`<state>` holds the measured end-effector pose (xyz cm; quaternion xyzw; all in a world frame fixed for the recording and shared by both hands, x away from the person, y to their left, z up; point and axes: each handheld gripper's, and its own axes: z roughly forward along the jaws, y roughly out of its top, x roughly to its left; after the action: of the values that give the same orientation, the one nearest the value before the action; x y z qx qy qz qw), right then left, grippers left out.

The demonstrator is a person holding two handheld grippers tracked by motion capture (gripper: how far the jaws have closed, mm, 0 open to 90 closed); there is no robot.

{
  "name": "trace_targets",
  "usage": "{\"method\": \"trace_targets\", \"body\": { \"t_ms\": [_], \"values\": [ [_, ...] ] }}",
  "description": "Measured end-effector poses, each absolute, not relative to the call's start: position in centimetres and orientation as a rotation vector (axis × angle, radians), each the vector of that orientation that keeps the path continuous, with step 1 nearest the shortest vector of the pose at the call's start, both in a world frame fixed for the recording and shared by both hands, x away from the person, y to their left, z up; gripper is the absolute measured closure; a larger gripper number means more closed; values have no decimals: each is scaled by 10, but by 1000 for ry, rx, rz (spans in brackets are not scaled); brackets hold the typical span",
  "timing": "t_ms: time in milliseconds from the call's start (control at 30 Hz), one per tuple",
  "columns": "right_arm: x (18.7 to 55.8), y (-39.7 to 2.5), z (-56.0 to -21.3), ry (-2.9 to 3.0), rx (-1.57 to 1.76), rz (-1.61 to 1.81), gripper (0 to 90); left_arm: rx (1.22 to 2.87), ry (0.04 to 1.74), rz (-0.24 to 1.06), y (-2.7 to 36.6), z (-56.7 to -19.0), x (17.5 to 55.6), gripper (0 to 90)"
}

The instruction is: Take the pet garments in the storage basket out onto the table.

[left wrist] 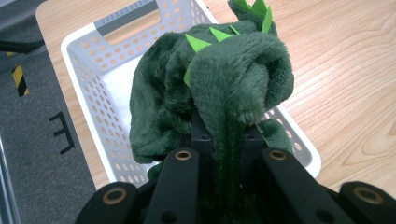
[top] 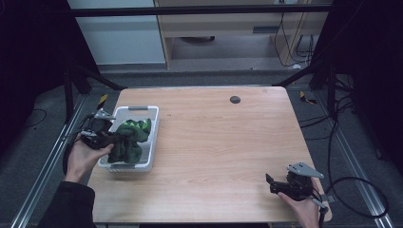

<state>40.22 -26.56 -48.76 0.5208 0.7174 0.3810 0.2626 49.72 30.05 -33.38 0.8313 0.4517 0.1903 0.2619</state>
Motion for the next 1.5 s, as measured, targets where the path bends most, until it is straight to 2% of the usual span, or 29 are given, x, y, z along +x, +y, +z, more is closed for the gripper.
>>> {"method": "trace_targets", "body": {
  "t_ms": [700,1500],
  "values": [
    [402,-266,-487,1942,1407,1030,58,2303,1092,502,287,-304,480,818],
    [402,-267,-486,1937,1403,1036,58,2385,879,473,237,-283,459,818]
  ]
}}
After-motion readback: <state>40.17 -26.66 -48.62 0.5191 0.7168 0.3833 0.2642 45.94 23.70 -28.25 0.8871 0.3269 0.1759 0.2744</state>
